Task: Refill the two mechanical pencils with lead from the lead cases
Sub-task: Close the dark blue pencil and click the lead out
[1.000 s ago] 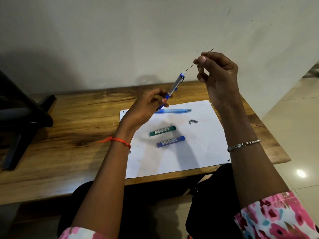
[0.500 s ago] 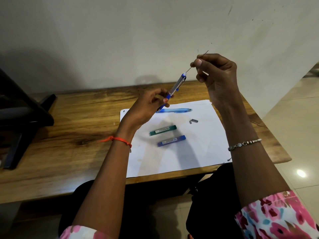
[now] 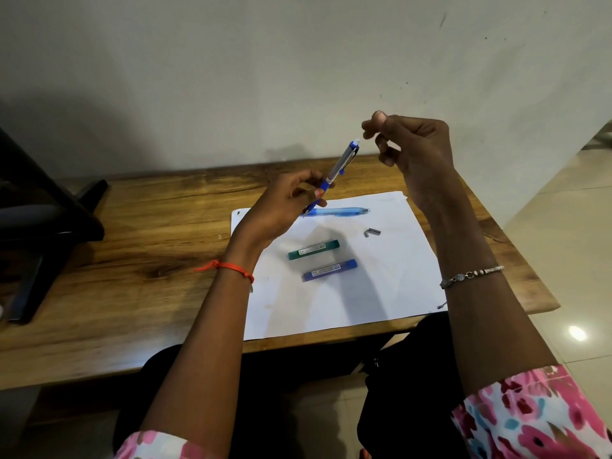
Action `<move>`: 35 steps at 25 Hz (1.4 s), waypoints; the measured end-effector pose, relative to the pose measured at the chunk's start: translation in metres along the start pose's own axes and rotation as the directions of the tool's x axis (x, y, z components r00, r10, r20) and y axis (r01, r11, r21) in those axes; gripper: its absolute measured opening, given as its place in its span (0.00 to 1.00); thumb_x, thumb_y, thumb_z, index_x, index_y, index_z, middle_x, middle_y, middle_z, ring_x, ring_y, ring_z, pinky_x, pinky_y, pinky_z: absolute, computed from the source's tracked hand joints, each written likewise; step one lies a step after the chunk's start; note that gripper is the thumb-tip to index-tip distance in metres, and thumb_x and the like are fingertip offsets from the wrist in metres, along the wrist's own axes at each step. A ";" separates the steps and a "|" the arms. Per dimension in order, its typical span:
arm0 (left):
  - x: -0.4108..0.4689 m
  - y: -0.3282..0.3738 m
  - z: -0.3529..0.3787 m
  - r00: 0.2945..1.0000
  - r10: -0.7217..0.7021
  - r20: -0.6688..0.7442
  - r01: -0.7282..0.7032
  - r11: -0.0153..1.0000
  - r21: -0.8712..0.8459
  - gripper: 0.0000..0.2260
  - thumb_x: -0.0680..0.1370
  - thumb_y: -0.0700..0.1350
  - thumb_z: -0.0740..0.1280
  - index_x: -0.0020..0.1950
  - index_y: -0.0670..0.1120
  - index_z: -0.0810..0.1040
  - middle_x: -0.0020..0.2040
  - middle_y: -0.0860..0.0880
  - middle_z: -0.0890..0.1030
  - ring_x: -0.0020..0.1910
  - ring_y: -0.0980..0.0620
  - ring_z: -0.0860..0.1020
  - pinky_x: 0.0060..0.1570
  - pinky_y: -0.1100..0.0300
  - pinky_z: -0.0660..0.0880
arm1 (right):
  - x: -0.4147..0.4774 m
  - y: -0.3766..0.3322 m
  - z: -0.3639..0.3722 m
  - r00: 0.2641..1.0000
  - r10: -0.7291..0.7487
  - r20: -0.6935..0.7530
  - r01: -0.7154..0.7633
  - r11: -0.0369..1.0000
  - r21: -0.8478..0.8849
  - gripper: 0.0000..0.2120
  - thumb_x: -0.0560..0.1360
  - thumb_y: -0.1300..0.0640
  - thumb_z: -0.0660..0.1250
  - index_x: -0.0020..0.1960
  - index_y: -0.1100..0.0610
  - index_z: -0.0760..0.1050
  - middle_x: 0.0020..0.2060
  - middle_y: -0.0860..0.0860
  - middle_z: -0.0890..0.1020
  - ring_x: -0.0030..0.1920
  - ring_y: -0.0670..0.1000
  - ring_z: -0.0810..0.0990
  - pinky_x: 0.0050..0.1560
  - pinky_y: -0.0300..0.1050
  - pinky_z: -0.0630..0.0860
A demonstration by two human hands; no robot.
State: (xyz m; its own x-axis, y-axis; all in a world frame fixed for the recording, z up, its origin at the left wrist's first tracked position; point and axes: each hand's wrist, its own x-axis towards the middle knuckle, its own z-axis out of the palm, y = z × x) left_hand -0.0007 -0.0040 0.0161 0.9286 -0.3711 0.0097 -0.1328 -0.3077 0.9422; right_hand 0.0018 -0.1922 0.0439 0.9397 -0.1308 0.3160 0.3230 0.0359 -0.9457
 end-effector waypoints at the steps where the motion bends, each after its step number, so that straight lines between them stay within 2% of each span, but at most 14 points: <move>1: 0.000 0.000 0.000 1.000 -0.001 0.001 0.001 1.000 -0.010 0.09 0.79 0.36 0.59 0.55 0.46 0.74 0.49 0.53 0.77 0.43 0.58 0.78 0.53 0.60 0.75 | 0.001 0.001 -0.004 0.999 0.050 -0.015 -0.051 0.995 -0.085 0.06 0.73 0.59 0.69 0.43 0.60 0.83 0.34 0.51 0.82 0.31 0.48 0.70 0.28 0.38 0.64; 2: 0.000 0.000 0.000 1.000 0.000 0.001 0.000 1.000 -0.018 0.08 0.79 0.36 0.59 0.54 0.46 0.74 0.50 0.53 0.77 0.43 0.58 0.78 0.53 0.58 0.75 | 0.001 0.004 -0.007 0.994 0.113 -0.012 -0.112 0.962 -0.247 0.05 0.72 0.60 0.69 0.44 0.62 0.82 0.34 0.54 0.82 0.29 0.48 0.70 0.27 0.38 0.65; 4: -0.001 0.000 0.000 1.000 0.000 0.000 0.000 1.000 -0.015 0.08 0.79 0.37 0.59 0.52 0.47 0.74 0.50 0.52 0.77 0.44 0.57 0.78 0.54 0.56 0.75 | 0.001 0.012 -0.013 0.945 0.325 0.031 -0.222 0.710 -0.669 0.06 0.70 0.63 0.71 0.45 0.65 0.82 0.35 0.59 0.81 0.27 0.48 0.72 0.26 0.36 0.68; 6: -0.001 0.000 0.000 1.000 -0.007 -0.004 0.007 1.000 -0.002 0.08 0.79 0.37 0.59 0.52 0.47 0.74 0.52 0.50 0.77 0.44 0.57 0.78 0.54 0.56 0.75 | 0.000 0.023 -0.015 0.826 0.564 0.010 -0.278 0.423 -0.863 0.10 0.67 0.64 0.74 0.46 0.67 0.82 0.37 0.60 0.83 0.32 0.51 0.79 0.31 0.38 0.75; 7: -0.001 0.001 0.000 1.000 -0.009 -0.004 0.009 1.000 0.002 0.08 0.79 0.37 0.59 0.52 0.47 0.74 0.52 0.50 0.77 0.44 0.57 0.78 0.53 0.56 0.75 | 0.000 0.027 -0.015 0.779 0.627 0.001 -0.289 0.360 -0.887 0.11 0.66 0.65 0.75 0.47 0.68 0.81 0.40 0.60 0.84 0.36 0.53 0.82 0.36 0.42 0.78; 9: -0.001 0.001 0.000 1.000 -0.010 -0.003 0.010 1.000 0.008 0.07 0.79 0.37 0.60 0.52 0.47 0.74 0.53 0.50 0.77 0.44 0.57 0.78 0.53 0.59 0.75 | 0.000 0.028 -0.013 0.746 0.665 0.027 -0.263 0.331 -0.906 0.12 0.65 0.66 0.75 0.48 0.66 0.82 0.42 0.60 0.84 0.42 0.55 0.82 0.40 0.44 0.79; 13: -0.001 0.001 0.000 1.000 -0.019 -0.004 0.019 1.000 0.015 0.07 0.79 0.37 0.60 0.52 0.47 0.74 0.54 0.49 0.77 0.45 0.56 0.78 0.54 0.56 0.75 | -0.004 0.026 -0.004 0.724 0.683 0.094 -0.127 0.266 -0.956 0.12 0.64 0.66 0.76 0.47 0.57 0.83 0.43 0.56 0.81 0.36 0.50 0.76 0.33 0.39 0.72; 18: -0.001 0.001 0.001 1.000 -0.019 -0.004 0.019 1.000 0.023 0.07 0.79 0.37 0.60 0.52 0.47 0.74 0.54 0.48 0.77 0.47 0.53 0.79 0.54 0.56 0.75 | -0.003 0.034 -0.003 0.727 0.683 0.068 -0.140 0.244 -0.960 0.15 0.63 0.65 0.77 0.49 0.59 0.82 0.40 0.51 0.79 0.34 0.48 0.75 0.36 0.42 0.74; 23: 0.000 0.000 0.002 1.000 -0.019 0.000 0.019 0.999 0.031 0.07 0.79 0.38 0.60 0.53 0.47 0.74 0.55 0.48 0.77 0.49 0.52 0.79 0.55 0.54 0.75 | 0.000 0.042 -0.006 0.728 0.681 0.074 -0.138 0.252 -0.958 0.17 0.62 0.62 0.78 0.50 0.61 0.81 0.46 0.55 0.80 0.39 0.51 0.77 0.41 0.46 0.75; 27: 0.000 0.000 0.002 1.000 -0.021 -0.001 0.021 0.999 0.047 0.07 0.79 0.38 0.60 0.54 0.46 0.74 0.55 0.49 0.77 0.49 0.52 0.79 0.54 0.55 0.75 | -0.001 0.035 -0.008 0.724 0.671 0.160 -0.093 0.326 -0.941 0.11 0.64 0.59 0.77 0.46 0.58 0.83 0.42 0.53 0.81 0.39 0.51 0.76 0.36 0.42 0.72; 29: 0.000 0.000 0.002 1.000 -0.019 0.002 0.019 0.999 0.045 0.07 0.79 0.38 0.60 0.53 0.47 0.74 0.55 0.49 0.77 0.49 0.53 0.79 0.54 0.55 0.76 | -0.001 0.025 -0.010 0.783 0.581 0.223 -0.079 0.448 -0.890 0.05 0.66 0.60 0.75 0.42 0.57 0.83 0.38 0.54 0.82 0.35 0.48 0.76 0.34 0.38 0.72; 31: 0.000 -0.001 0.001 1.000 -0.014 0.006 0.014 0.999 0.039 0.07 0.79 0.38 0.60 0.52 0.48 0.74 0.54 0.49 0.77 0.48 0.53 0.79 0.54 0.54 0.76 | -0.003 0.012 -0.010 0.859 0.451 0.244 -0.127 0.649 -0.750 0.01 0.69 0.63 0.72 0.39 0.58 0.82 0.34 0.53 0.82 0.29 0.42 0.77 0.33 0.33 0.73; 33: 0.000 -0.001 0.001 1.000 -0.013 0.007 0.013 0.999 0.030 0.07 0.79 0.37 0.60 0.51 0.48 0.74 0.53 0.49 0.77 0.46 0.54 0.80 0.54 0.52 0.76 | -0.004 0.004 -0.010 0.921 0.315 0.230 -0.171 0.856 -0.488 0.02 0.70 0.67 0.70 0.39 0.63 0.81 0.32 0.55 0.81 0.28 0.43 0.77 0.34 0.34 0.75; 35: 0.000 -0.001 0.001 1.000 -0.013 0.005 0.013 1.000 0.023 0.07 0.79 0.37 0.60 0.52 0.47 0.74 0.53 0.50 0.77 0.45 0.56 0.80 0.53 0.53 0.76 | -0.002 0.000 -0.011 0.961 0.189 0.202 -0.145 0.966 -0.212 0.04 0.69 0.70 0.69 0.38 0.64 0.81 0.30 0.56 0.80 0.28 0.48 0.75 0.34 0.37 0.75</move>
State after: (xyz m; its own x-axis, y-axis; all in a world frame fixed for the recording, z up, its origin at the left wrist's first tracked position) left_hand -0.0011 -0.0048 0.0147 0.9283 -0.3717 -0.0043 -0.1290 -0.3329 0.9341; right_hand -0.0016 -0.2027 0.0421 0.9867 0.0816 0.1406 0.1520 -0.1563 -0.9759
